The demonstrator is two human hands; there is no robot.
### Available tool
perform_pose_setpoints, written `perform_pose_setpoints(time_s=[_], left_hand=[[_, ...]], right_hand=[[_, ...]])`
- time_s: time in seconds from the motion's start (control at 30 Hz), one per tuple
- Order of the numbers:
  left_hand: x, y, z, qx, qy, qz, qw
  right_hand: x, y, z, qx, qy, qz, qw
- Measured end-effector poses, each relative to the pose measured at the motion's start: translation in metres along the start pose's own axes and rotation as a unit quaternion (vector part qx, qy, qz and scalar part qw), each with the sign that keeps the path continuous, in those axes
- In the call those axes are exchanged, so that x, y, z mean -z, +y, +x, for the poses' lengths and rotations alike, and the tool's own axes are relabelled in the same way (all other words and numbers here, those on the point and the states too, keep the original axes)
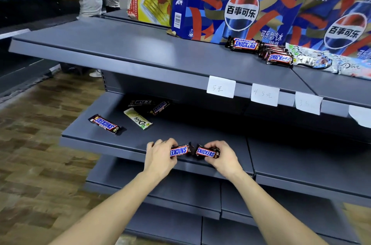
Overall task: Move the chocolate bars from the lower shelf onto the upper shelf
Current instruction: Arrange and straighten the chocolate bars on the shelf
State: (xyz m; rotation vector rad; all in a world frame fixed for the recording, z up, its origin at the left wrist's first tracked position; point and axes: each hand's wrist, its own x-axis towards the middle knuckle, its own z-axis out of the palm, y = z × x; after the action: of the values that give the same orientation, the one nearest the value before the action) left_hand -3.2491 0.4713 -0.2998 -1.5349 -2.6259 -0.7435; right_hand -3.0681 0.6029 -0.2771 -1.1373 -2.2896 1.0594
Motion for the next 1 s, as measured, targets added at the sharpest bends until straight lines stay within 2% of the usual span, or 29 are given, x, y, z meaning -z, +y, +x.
perform_pose_setpoints(time_s=[0.47,0.8,1.0], left_hand=[[0.007,0.0,-0.016,-0.077,-0.017,-0.051,0.996],[0.012,0.037,-0.025,-0.082,-0.069,-0.111,0.988],[0.0,0.092,-0.043,-0.037,-0.103,-0.134,0.985]], right_hand=[[0.004,-0.001,-0.034,-0.001,0.037,-0.044,0.998],[0.031,0.016,-0.05,0.005,0.033,-0.047,0.998],[0.065,0.046,-0.073,0.003,0.041,-0.008,0.999]])
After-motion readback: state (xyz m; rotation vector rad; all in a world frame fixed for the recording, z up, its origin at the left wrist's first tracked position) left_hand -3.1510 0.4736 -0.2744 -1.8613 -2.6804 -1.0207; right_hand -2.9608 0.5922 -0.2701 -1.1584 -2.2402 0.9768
